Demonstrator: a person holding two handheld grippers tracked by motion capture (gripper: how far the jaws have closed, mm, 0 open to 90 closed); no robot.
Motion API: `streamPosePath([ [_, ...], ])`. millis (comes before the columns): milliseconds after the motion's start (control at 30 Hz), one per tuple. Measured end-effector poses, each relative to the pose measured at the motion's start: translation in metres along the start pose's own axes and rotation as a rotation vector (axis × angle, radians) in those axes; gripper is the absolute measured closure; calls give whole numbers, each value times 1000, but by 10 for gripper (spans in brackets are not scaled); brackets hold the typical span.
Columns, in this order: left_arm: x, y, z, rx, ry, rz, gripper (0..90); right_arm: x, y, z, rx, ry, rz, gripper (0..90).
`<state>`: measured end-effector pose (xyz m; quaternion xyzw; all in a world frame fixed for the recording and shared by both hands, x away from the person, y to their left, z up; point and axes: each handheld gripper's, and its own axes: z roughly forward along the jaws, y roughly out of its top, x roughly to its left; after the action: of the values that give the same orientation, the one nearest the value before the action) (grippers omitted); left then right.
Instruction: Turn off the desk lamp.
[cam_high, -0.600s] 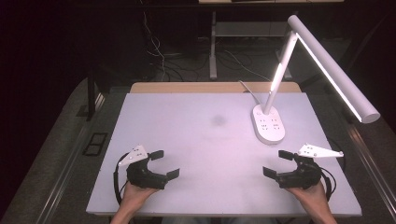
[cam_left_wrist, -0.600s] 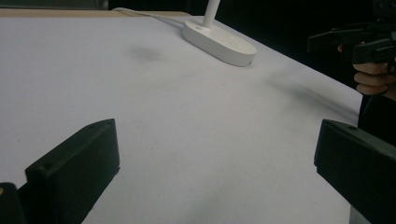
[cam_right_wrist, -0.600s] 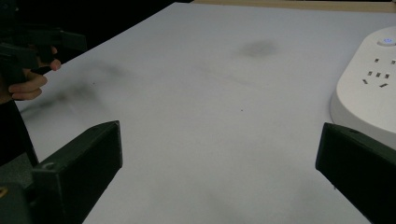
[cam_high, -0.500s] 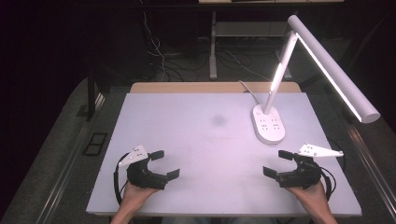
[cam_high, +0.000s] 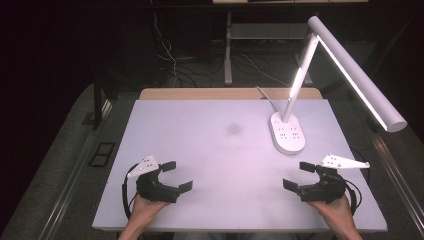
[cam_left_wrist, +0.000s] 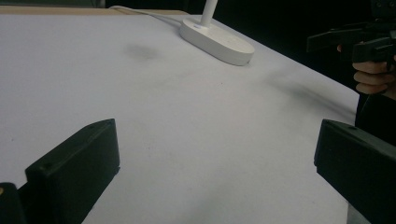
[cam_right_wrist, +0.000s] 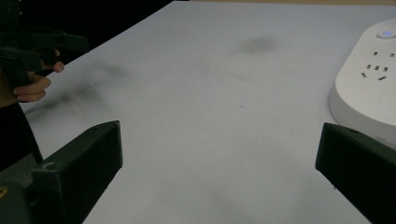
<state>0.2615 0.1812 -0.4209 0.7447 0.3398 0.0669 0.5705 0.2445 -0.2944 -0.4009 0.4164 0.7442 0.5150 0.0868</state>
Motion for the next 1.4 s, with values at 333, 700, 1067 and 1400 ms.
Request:
streamPosePath([
  [333,-1,-1,-3,-2,-1,1,0,4,2,1,20,3,-9,49],
  [700,0,-1,-3,0,6,0,0,5,16,3,66,-2,-21,49],
  [1067,0,-1,-5,-7,13,-9,0,-1,33,-2,63,-7,-45,49],
  [1400,0,-2,-5,-7,13,-15,0,-14,52,-10,73,-34,-44,49],
])
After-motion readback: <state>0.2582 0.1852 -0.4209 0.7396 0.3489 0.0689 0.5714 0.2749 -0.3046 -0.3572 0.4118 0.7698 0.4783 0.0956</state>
